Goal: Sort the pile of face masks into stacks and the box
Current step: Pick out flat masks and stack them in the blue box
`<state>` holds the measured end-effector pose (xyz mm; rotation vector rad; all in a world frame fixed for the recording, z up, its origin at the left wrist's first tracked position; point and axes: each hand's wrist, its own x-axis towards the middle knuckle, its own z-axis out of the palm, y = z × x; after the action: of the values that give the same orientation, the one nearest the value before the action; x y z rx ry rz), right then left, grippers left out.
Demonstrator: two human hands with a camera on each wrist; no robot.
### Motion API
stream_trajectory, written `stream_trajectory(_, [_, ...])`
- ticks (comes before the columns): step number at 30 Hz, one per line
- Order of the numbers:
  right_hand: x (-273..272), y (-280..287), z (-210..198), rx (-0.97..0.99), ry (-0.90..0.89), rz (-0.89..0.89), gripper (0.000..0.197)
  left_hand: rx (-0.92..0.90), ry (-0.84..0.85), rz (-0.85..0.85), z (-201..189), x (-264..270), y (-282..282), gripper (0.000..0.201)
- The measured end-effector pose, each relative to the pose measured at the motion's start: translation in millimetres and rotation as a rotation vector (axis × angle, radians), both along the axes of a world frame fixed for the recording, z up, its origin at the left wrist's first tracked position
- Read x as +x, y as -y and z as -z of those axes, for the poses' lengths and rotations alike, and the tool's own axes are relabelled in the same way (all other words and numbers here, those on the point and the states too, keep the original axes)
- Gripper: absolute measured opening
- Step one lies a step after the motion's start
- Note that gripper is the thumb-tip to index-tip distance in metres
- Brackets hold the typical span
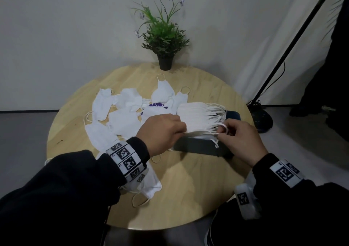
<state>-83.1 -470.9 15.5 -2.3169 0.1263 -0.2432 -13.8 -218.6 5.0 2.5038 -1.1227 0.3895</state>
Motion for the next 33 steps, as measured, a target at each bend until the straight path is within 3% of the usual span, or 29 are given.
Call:
stream_trajectory(3, [-1, 1, 1, -0.095, 0.019, 0.028, 0.015, -0.027, 0.009, 0.022, -3, 0, -1, 0.023])
stream_trajectory(10, [1, -3, -9, 0.113, 0.029, 0.085, 0.040, 0.037, -0.006, -0.042, 6, -4, 9, 0.033])
stream_trajectory(15, [5, -8, -3, -0.226, -0.016, 0.018, 0.054, 0.005, -0.039, -0.060, 5, -4, 7, 0.036])
stream_trajectory(18, [10, -11, 4, -0.300, -0.068, 0.006, 0.041, -0.033, -0.037, -0.054, 6, -3, 6, 0.030])
stream_trajectory(23, [9, -3, -6, 0.009, -0.107, 0.002, 0.015, 0.054, -0.069, -0.056, 0, 4, -1, 0.024])
stream_trajectory(30, [12, 10, 0, -0.059, -0.057, 0.060, 0.021, 0.032, -0.176, -0.053, -4, 8, -10, 0.015])
stream_trajectory(33, [15, 12, 1, 0.113, -0.115, 0.016, 0.032, -0.012, -0.225, -0.053, -5, 1, -12, 0.014])
